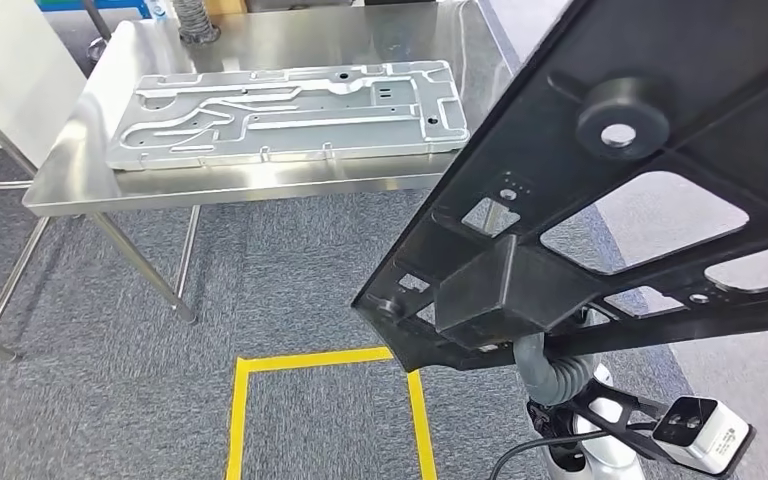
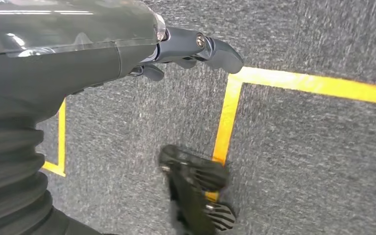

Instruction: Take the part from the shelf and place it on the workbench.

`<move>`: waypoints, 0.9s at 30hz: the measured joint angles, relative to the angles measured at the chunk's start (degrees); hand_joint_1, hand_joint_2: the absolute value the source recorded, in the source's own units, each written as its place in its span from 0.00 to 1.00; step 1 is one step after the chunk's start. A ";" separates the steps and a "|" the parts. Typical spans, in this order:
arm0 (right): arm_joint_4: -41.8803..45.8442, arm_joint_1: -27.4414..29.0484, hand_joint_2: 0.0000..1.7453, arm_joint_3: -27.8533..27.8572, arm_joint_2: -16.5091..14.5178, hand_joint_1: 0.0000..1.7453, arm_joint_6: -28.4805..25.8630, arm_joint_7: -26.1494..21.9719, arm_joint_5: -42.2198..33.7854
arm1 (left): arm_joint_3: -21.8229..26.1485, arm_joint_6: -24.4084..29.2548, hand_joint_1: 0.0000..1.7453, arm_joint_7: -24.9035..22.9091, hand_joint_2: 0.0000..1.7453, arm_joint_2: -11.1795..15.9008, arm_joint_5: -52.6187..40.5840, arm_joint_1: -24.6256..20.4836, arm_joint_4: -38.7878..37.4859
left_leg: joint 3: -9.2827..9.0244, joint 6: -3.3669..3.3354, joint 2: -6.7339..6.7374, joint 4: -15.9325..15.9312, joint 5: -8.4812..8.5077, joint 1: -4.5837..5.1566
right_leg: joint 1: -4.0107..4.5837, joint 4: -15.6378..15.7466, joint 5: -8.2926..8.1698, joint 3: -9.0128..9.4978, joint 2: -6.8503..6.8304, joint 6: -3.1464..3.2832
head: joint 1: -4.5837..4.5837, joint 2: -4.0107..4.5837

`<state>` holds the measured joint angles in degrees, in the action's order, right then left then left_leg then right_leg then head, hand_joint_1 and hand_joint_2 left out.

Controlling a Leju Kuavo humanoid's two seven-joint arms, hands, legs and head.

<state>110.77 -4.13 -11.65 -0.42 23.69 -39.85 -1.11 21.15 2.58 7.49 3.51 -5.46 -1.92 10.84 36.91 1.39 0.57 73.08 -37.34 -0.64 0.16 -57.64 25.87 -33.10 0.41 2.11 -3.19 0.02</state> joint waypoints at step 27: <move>0.26 0.53 1.00 0.44 -0.14 1.00 -0.74 -0.01 -0.09 | 0.88 -0.63 0.00 0.34 1.00 -0.05 -1.28 -0.33 0.00 | -3.87 -0.67 -0.16 -6.27 4.50 0.01 | 0.03 0.31 0.09 0.37 -0.38 -0.10 | -0.01 0.00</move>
<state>111.03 -3.59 -11.21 -0.56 22.95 -39.86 -1.20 22.03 1.95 7.83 3.45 -6.74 -2.25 10.84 33.04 0.72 0.41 66.81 -32.85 -0.63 0.18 -57.34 25.96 -32.73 0.04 2.01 -3.20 0.02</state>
